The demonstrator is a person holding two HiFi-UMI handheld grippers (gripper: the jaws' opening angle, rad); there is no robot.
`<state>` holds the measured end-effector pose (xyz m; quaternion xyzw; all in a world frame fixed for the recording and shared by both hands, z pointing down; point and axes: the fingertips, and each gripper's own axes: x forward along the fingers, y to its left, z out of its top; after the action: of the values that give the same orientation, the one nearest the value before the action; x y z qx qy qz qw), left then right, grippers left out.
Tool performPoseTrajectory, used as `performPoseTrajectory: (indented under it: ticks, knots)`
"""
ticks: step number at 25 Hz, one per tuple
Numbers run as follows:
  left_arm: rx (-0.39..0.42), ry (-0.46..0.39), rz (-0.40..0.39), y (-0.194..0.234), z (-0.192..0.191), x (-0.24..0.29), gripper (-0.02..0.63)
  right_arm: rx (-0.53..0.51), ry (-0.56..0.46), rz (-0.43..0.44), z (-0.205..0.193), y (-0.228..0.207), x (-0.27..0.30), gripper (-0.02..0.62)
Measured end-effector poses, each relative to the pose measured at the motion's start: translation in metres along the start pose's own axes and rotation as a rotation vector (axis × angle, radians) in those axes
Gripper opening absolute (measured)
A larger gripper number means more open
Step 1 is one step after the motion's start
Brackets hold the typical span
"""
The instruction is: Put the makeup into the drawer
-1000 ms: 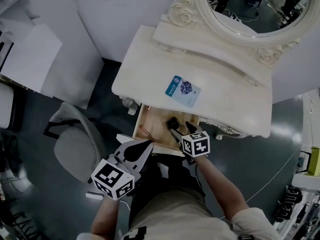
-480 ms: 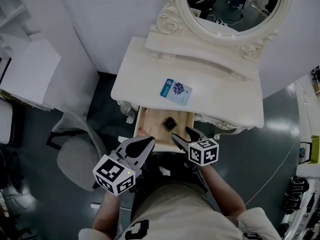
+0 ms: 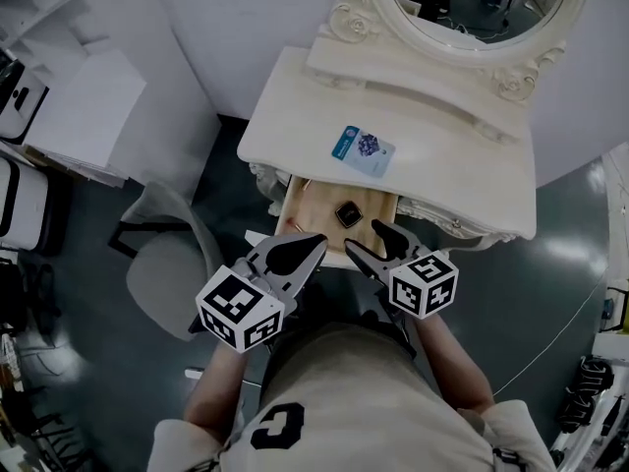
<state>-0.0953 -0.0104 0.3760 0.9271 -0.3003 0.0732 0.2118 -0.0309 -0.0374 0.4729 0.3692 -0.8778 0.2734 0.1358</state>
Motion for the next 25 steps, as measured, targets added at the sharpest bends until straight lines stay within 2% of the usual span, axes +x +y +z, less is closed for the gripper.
performPoseTrajectory:
  ticks: [5, 6, 7, 8, 10, 14, 19, 25]
  knots:
    - [0.009, 0.004, 0.012, -0.026, -0.003, 0.017, 0.054, -0.052, -0.019, 0.057, 0.003, 0.007, -0.030, 0.298]
    - [0.012, 0.006, 0.011, -0.033, -0.003, 0.022, 0.054, -0.057, -0.027, 0.060, 0.003, 0.006, -0.039, 0.261]
    - [0.016, 0.008, 0.009, -0.040, -0.002, 0.028, 0.054, -0.061, -0.037, 0.062, 0.003, 0.004, -0.048, 0.164]
    - [0.022, 0.009, 0.007, -0.048, -0.002, 0.033, 0.054, -0.063, -0.044, 0.064, 0.002, 0.002, -0.057, 0.095]
    - [0.034, 0.007, 0.008, -0.061, 0.000, 0.044, 0.054, -0.065, -0.041, 0.062, -0.003, -0.004, -0.073, 0.063]
    - [0.058, -0.005, 0.014, -0.087, 0.004, 0.060, 0.054, -0.048, -0.026, 0.020, -0.015, -0.023, -0.098, 0.031]
    - [0.066, 0.008, 0.022, -0.112, -0.003, 0.077, 0.054, -0.011, -0.029, 0.042, -0.026, -0.037, -0.125, 0.028]
    - [0.053, 0.012, 0.075, -0.127, -0.015, 0.080, 0.054, -0.013, -0.027, 0.089, -0.033, -0.045, -0.141, 0.028]
